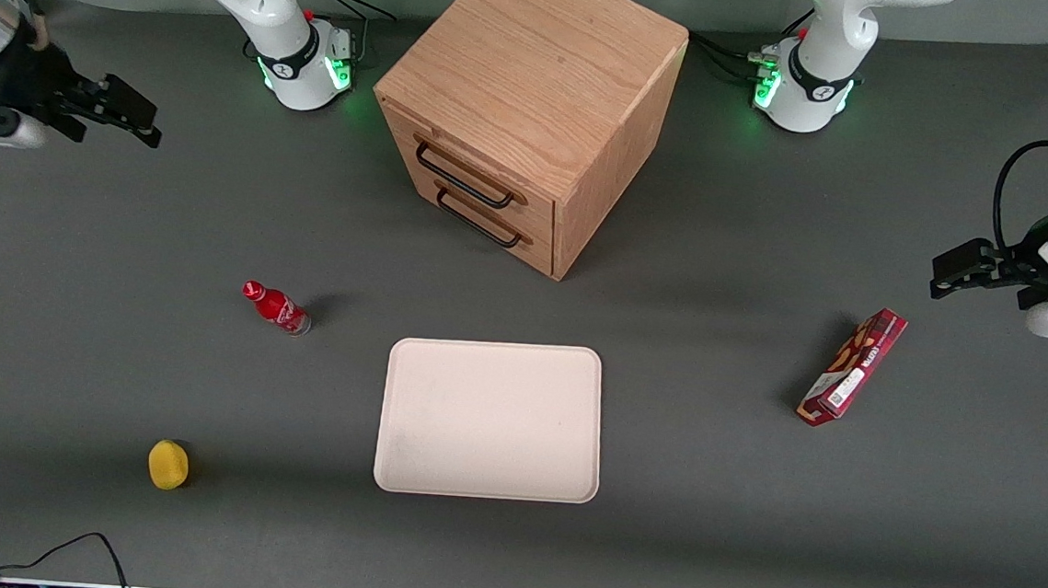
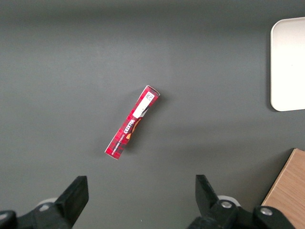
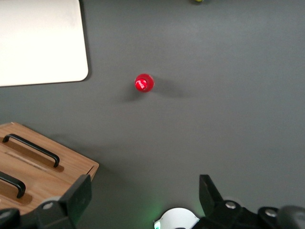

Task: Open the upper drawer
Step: 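Move the right gripper toward the upper drawer's black handle of the wooden cabinet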

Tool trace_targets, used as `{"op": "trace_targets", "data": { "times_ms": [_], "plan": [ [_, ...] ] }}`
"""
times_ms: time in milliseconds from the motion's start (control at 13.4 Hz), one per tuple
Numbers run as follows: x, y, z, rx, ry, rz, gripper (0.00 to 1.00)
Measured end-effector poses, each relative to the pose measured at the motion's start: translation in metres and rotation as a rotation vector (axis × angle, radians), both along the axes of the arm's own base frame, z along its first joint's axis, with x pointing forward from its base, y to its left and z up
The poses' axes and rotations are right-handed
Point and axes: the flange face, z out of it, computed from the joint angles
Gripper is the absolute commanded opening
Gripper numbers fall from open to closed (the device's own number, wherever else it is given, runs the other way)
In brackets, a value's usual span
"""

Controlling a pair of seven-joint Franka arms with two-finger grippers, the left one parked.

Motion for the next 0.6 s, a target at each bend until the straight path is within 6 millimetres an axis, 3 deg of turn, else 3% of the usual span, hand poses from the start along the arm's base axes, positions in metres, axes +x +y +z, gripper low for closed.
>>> {"op": "trace_targets", "data": {
  "times_ms": [298, 595],
  "plan": [
    [0.003, -0.012, -0.001, 0.004, 0.002, -0.023, 1.0],
    [0.006, -0.006, -0.012, 0.003, 0.042, -0.01, 1.0]
  ]
}}
